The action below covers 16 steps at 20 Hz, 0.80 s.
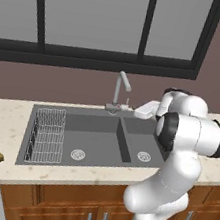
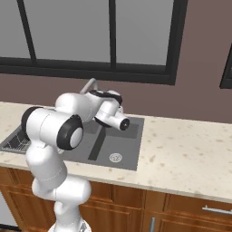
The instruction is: Soak the sponge with water for a few seconds and then drop it inside the sink.
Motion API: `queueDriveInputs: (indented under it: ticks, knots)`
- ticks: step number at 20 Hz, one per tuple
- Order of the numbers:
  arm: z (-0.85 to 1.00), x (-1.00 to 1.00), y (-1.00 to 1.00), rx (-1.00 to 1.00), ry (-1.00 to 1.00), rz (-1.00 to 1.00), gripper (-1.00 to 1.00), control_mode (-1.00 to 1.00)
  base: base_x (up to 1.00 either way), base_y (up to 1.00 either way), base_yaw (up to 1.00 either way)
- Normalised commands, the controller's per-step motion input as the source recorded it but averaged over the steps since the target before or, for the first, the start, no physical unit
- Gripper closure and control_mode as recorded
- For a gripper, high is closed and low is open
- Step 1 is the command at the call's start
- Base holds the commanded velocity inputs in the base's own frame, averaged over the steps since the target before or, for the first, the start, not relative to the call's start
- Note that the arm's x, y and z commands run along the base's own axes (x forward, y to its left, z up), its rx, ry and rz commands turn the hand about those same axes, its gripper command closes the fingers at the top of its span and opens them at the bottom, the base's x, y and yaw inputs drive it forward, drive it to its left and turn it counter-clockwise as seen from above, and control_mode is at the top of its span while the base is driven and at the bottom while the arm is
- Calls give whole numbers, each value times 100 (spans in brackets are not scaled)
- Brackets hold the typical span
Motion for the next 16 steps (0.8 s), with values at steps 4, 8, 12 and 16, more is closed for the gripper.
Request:
queueDriveInputs:
  ticks: [4,8,12,16]
  knots:
    - [-20,33,6,0,0,0,-100,-100,0,0,0]
    - [-23,33,0,0,0,0,-100,-100,0,0,0]
    - [-25,30,0,0,0,0,-100,-100,0,0,0]
    - [-15,27,0,0,-1,0,-100,-100,0,0,0]
